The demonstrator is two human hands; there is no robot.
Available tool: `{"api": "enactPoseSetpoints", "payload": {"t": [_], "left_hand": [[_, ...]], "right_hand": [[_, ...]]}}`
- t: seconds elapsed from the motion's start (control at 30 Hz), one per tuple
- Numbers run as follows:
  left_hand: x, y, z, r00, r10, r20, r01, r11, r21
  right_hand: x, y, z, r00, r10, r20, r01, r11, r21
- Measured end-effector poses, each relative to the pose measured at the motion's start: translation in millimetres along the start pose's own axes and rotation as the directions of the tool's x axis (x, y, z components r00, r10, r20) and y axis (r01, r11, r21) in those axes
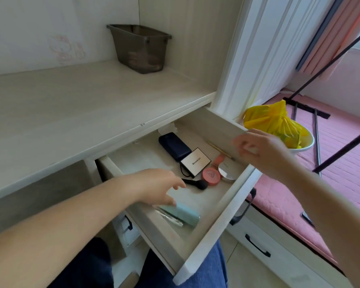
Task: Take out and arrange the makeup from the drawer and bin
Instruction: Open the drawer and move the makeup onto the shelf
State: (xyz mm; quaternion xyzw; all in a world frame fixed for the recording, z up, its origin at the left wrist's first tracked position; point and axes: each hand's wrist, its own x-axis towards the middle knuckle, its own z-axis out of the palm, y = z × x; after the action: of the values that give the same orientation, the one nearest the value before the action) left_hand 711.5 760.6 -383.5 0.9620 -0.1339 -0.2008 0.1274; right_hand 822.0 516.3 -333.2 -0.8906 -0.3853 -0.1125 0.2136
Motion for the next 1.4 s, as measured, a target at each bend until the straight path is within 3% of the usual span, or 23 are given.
{"api": "enactPoseSetpoints", "payload": {"t": [0.07,0.13,0.27,0.4,0.67,0.8,0.87,1.03,1.1,1.27,1.33,1.4], "left_hand": [[23,0,3,0.988,-0.040,0.148,0.017,0.988,0.154],[43,2,7,0.968,-0.066,0.244,-0.007,0.958,0.285],[68,2,19,0.943,-0.059,0.329,-0.082,0.913,0.399],[74,0,31,0.944,0.016,0.330,-0.174,0.873,0.455],[83,-7,39,0.943,0.021,0.333,-0.180,0.872,0.456],[84,-14,34,0.960,-0.005,0.279,-0.094,0.935,0.343],[83,-17,28,0.970,-0.024,0.242,-0.041,0.964,0.262],[69,-28,8,0.998,-0.012,0.067,0.009,0.999,0.042],[62,-34,1,1.000,-0.009,-0.022,0.007,0.997,-0.072],[40,-39,-31,0.953,-0.097,-0.286,-0.028,0.915,-0.403],[36,-34,-50,0.917,-0.134,-0.375,-0.078,0.863,-0.499],[32,-30,-72,0.858,-0.183,-0.480,-0.133,0.823,-0.552]], "right_hand": [[43,-6,16,0.957,-0.036,0.287,0.086,0.983,-0.164],[79,-4,42,0.866,-0.003,0.500,0.172,0.940,-0.293],[117,8,97,0.697,0.043,0.715,0.325,0.870,-0.370],[131,22,134,0.634,0.101,0.767,0.348,0.848,-0.399],[134,43,162,0.633,0.076,0.770,0.426,0.796,-0.429],[134,50,161,0.641,0.031,0.767,0.490,0.753,-0.439],[132,50,155,0.635,0.041,0.771,0.456,0.786,-0.418],[129,50,135,0.544,0.047,0.838,0.455,0.822,-0.342],[125,51,126,0.546,0.065,0.835,0.364,0.880,-0.306],[116,49,84,0.637,0.116,0.762,0.004,0.988,-0.154],[116,49,68,0.620,0.161,0.768,-0.266,0.964,0.012],[119,43,52,0.625,0.189,0.757,-0.458,0.874,0.161]]}}
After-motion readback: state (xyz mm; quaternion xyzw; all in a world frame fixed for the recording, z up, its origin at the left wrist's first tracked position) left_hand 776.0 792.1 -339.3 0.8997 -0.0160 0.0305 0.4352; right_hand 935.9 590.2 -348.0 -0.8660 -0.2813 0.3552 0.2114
